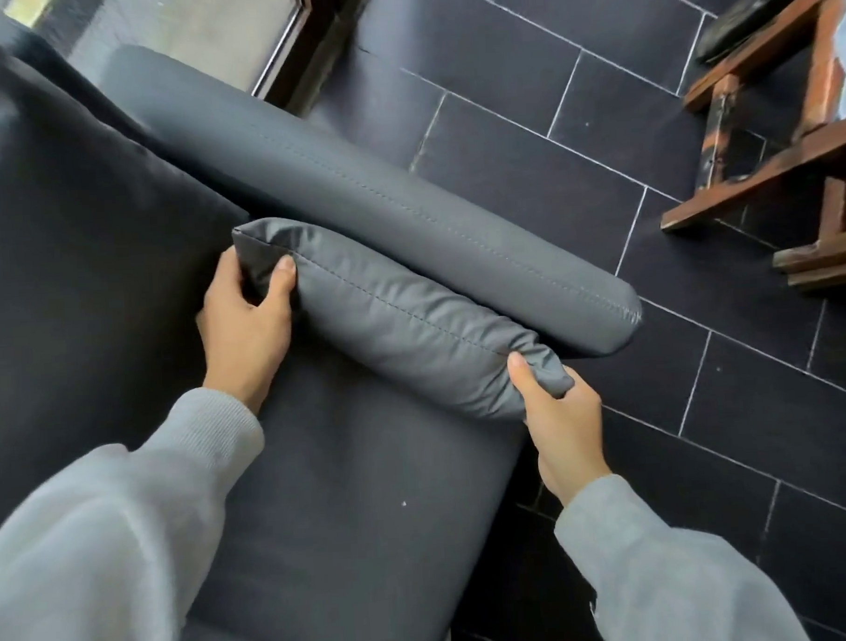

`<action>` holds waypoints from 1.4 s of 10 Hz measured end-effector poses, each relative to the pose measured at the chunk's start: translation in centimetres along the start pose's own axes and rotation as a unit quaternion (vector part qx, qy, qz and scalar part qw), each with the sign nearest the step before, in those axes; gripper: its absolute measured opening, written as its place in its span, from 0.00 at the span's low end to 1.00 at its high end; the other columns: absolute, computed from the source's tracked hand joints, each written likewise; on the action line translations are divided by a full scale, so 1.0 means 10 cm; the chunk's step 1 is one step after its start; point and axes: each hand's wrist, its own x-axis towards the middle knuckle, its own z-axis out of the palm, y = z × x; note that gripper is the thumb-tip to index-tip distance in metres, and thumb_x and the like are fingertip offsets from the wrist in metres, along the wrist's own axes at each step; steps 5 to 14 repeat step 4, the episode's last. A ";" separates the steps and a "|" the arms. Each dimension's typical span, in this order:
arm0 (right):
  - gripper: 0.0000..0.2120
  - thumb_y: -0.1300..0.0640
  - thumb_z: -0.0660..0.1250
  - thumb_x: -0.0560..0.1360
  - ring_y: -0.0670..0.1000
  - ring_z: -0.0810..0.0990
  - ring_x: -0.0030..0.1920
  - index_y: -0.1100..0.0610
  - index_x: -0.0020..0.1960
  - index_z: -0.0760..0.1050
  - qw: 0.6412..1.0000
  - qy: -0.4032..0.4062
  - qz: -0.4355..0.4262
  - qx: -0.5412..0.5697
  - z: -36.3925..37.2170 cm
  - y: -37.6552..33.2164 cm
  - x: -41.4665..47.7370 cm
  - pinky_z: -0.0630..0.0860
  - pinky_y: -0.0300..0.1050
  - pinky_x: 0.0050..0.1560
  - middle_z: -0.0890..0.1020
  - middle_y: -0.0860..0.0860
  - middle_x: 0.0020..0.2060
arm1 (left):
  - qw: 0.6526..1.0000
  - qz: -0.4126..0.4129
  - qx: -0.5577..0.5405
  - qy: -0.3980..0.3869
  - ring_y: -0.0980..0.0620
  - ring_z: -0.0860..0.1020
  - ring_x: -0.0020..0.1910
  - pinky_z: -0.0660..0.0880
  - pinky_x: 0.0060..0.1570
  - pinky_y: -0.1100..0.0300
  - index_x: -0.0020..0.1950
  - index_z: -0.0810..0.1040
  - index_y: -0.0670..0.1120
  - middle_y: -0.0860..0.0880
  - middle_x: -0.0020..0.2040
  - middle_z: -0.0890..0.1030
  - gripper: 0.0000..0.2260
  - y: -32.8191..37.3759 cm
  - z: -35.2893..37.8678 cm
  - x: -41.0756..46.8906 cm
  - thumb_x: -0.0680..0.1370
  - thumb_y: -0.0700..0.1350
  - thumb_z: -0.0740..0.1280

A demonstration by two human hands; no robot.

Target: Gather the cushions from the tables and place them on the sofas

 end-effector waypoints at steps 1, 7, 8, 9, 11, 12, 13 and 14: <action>0.15 0.43 0.81 0.70 0.48 0.86 0.53 0.50 0.50 0.84 0.999 0.004 -0.004 -0.045 0.02 -0.04 0.16 0.81 0.55 0.63 0.89 0.46 0.47 | 0.999 0.002 0.047 -0.014 0.74 0.78 0.48 0.67 0.48 0.81 0.61 0.78 0.58 0.61 0.51 0.84 0.11 0.02 0.13 0.11 0.80 0.59 0.68; 0.21 0.40 0.74 0.75 0.56 0.78 0.62 0.53 0.60 0.80 0.955 -0.079 -0.082 -0.274 -0.30 -0.46 0.10 0.72 0.47 0.57 0.82 0.47 0.52 | 0.986 -0.075 0.138 -0.052 0.39 0.70 0.77 0.65 0.77 0.47 0.87 0.51 0.54 0.42 0.80 0.70 0.34 0.40 -0.07 -0.14 0.85 0.59 0.62; 0.21 0.40 0.74 0.75 0.56 0.78 0.62 0.53 0.60 0.80 0.955 -0.079 -0.082 -0.274 -0.30 -0.46 0.10 0.72 0.47 0.57 0.82 0.47 0.52 | 0.986 -0.075 0.138 -0.052 0.39 0.70 0.77 0.65 0.77 0.47 0.87 0.51 0.54 0.42 0.80 0.70 0.34 0.40 -0.07 -0.14 0.85 0.59 0.62; 0.21 0.40 0.74 0.75 0.56 0.78 0.62 0.53 0.60 0.80 0.955 -0.079 -0.082 -0.274 -0.30 -0.46 0.10 0.72 0.47 0.57 0.82 0.47 0.52 | 0.986 -0.075 0.138 -0.052 0.39 0.70 0.77 0.65 0.77 0.47 0.87 0.51 0.54 0.42 0.80 0.70 0.34 0.40 -0.07 -0.14 0.85 0.59 0.62; 0.21 0.40 0.74 0.75 0.56 0.78 0.62 0.53 0.60 0.80 0.955 -0.079 -0.082 -0.274 -0.30 -0.46 0.10 0.72 0.47 0.57 0.82 0.47 0.52 | 0.986 -0.075 0.138 -0.052 0.39 0.70 0.77 0.65 0.77 0.47 0.87 0.51 0.54 0.42 0.80 0.70 0.34 0.40 -0.07 -0.14 0.85 0.59 0.62; 0.21 0.40 0.74 0.75 0.56 0.78 0.62 0.53 0.60 0.80 0.955 -0.079 -0.082 -0.274 -0.30 -0.46 0.10 0.72 0.47 0.57 0.82 0.47 0.52 | 0.986 -0.075 0.138 -0.052 0.39 0.70 0.77 0.65 0.77 0.47 0.87 0.51 0.54 0.42 0.80 0.70 0.34 0.40 -0.07 -0.14 0.85 0.59 0.62; 0.21 0.40 0.74 0.75 0.56 0.78 0.62 0.53 0.60 0.80 0.955 -0.079 -0.082 -0.274 -0.30 -0.46 0.10 0.72 0.47 0.57 0.82 0.47 0.52 | 0.986 -0.075 0.138 -0.052 0.39 0.70 0.77 0.65 0.77 0.47 0.87 0.51 0.54 0.42 0.80 0.70 0.34 0.40 -0.07 -0.14 0.85 0.59 0.62; 0.21 0.40 0.74 0.75 0.56 0.78 0.62 0.53 0.60 0.80 0.955 -0.079 -0.082 -0.274 -0.30 -0.46 0.10 0.72 0.47 0.57 0.82 0.47 0.52 | 0.986 -0.075 0.138 -0.052 0.39 0.70 0.77 0.65 0.77 0.47 0.87 0.51 0.54 0.42 0.80 0.70 0.34 0.40 -0.07 -0.14 0.85 0.59 0.62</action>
